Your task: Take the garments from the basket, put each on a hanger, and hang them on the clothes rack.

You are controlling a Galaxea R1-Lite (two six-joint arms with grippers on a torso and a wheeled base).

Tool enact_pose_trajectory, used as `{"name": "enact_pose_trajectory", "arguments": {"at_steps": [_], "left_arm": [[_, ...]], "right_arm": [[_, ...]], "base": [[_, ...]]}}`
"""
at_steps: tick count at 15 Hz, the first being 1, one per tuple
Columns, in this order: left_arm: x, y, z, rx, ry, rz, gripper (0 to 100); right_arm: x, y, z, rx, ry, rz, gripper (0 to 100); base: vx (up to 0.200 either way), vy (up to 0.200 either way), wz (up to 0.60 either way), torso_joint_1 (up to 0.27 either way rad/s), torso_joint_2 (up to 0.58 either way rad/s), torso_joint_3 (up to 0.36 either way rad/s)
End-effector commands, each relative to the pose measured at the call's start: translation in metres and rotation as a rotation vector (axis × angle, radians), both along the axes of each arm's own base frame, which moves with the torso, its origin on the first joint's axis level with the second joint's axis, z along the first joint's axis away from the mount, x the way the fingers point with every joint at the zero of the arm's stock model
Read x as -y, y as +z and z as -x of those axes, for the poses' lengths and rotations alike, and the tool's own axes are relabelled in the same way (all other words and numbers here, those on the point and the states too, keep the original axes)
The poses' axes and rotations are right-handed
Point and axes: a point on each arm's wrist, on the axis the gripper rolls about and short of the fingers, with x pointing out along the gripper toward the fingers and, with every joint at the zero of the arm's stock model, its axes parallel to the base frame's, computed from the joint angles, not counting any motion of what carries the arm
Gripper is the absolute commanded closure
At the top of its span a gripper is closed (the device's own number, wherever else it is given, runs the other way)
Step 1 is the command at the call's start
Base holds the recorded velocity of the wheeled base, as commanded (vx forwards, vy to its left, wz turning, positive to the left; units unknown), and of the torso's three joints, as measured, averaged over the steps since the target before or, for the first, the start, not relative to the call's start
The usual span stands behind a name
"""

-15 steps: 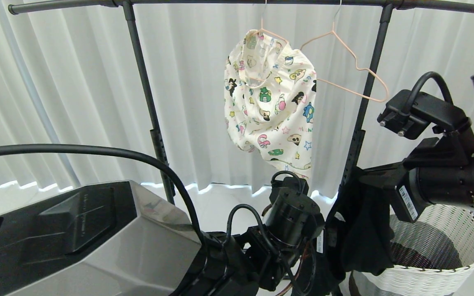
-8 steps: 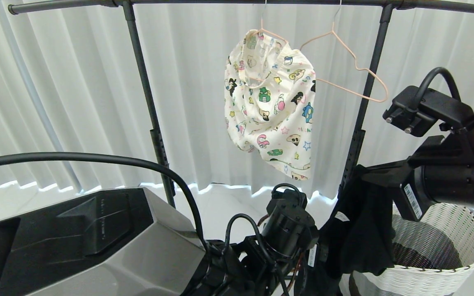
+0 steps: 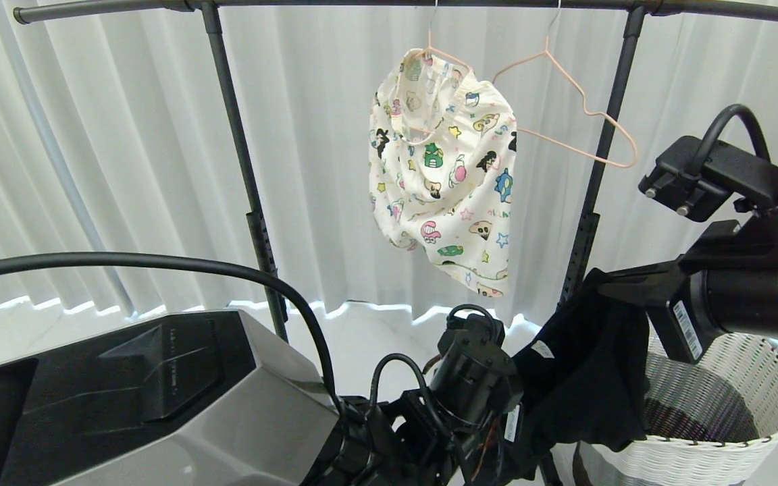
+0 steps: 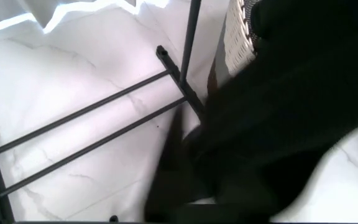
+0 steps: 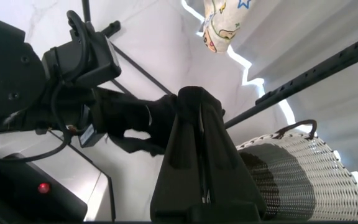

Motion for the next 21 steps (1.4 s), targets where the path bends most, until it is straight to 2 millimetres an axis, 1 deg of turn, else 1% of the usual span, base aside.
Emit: {"name": "enact_pose_trajectory", "arguments": {"at_steps": [1,2,3,4,5,6,8,9,10,11,12,14,15,16,18,19,21], "left_arm": [[-0.001,0.0,0.0,0.004,0.015,-0.006,100],[-0.004,0.0,0.001,0.023,0.056,-0.026,100],[-0.01,0.005,0.002,0.042,0.093,-0.037,100],[-0.024,0.017,0.001,0.052,0.117,-0.029,100],[-0.043,0.029,0.002,0.052,0.146,-0.03,100],[-0.069,0.05,0.004,0.05,0.188,-0.03,100],[-0.109,0.096,0.014,0.051,0.239,-0.019,100],[-0.135,0.131,0.025,0.045,0.244,0.001,100],[-0.145,0.148,0.03,0.046,0.247,0.013,100],[-0.16,0.179,0.038,0.055,0.256,0.035,100],[-0.171,0.21,0.045,0.074,0.267,0.056,100],[-0.18,0.244,0.049,0.117,0.264,0.04,100],[-0.183,0.256,0.05,0.153,0.245,0.008,100],[-0.186,0.263,0.05,0.187,0.224,-0.043,100],[-0.19,0.265,0.052,0.253,0.149,-0.161,100],[-0.19,0.265,0.053,0.272,0.095,-0.193,100],[-0.189,0.268,0.059,0.303,-0.049,-0.19,100]], "right_arm": [[-0.002,-0.002,-0.002,-0.008,0.001,0.005,100],[-0.006,-0.006,-0.005,-0.025,-0.004,0.008,100],[-0.011,-0.01,-0.01,-0.052,-0.018,-0.006,100],[-0.017,-0.014,-0.014,-0.066,-0.025,-0.02,100],[-0.025,-0.015,-0.019,-0.058,-0.019,-0.038,100],[-0.034,-0.013,-0.023,-0.039,-0.008,-0.06,100],[-0.053,-0.005,-0.024,-0.028,0.031,-0.096,100],[-0.068,0.003,-0.025,-0.022,0.051,-0.146,100],[-0.074,0.007,-0.026,-0.015,0.055,-0.169,100],[-0.081,0.016,-0.029,0.007,0.062,-0.201,100],[-0.083,0.027,-0.029,0.031,0.067,-0.226,100],[-0.079,0.037,-0.027,0.045,0.062,-0.238,100],[-0.07,0.046,-0.022,0.049,0.059,-0.239,100],[-0.063,0.051,-0.017,0.045,0.055,-0.233,100],[-0.042,0.06,-0.008,0.05,0.026,-0.199,100],[-0.03,0.063,-0.002,0.054,0.015,-0.175,100],[-0.008,0.069,0.008,0.054,-0.003,-0.148,100]], "base": [[0.0,0.0,0.0,0.0,0.0,0.0],[0.0,0.0,0.0,0.0,0.0,0.0],[0.0,0.0,0.0,0.0,0.0,0.0],[0.0,0.0,0.0,0.0,0.0,0.0],[0.0,0.0,0.0,0.0,0.0,0.0],[0.0,0.0,0.0,0.0,0.0,0.0],[0.0,0.0,0.0,0.0,0.0,0.0],[0.0,0.0,0.0,0.0,0.0,0.0],[0.0,0.0,0.0,0.0,0.0,0.0],[0.0,0.0,0.0,0.0,0.0,0.0],[0.0,0.0,0.0,0.0,0.0,0.0],[0.0,0.0,0.0,0.0,0.0,0.0],[0.0,0.0,0.0,0.0,0.0,0.0],[0.0,0.0,0.0,0.0,0.0,0.0],[0.0,0.0,0.0,0.0,0.0,0.0],[0.0,0.0,0.0,0.0,0.0,0.0],[0.0,0.0,0.0,0.0,0.0,0.0]]}}
